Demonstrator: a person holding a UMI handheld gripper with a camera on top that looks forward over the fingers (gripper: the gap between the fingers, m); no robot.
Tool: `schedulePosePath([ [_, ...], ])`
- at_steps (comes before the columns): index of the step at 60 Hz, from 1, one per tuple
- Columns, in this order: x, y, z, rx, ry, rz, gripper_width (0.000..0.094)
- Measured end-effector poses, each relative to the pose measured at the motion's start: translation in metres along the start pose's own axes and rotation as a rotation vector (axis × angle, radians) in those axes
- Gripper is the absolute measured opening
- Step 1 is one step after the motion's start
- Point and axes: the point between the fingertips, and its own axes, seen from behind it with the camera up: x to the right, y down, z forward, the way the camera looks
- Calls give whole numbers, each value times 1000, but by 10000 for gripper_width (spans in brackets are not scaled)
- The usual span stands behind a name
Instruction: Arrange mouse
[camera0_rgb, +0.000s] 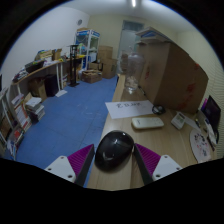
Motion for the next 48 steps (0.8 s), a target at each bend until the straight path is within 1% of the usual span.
schedulePosePath([
  [2, 2, -3, 4, 0, 13, 4, 804],
  [3, 3, -4, 6, 2, 19, 8, 769],
  [4, 4, -5, 7, 0, 17, 13, 754],
  [14, 3, -6, 7, 6, 3, 17, 696],
  [34, 1, -7, 9, 6, -26, 2, 695],
  [43, -1, -7, 8, -5, -40, -12, 726],
  [48, -3, -8, 7, -12, -55, 10, 764],
])
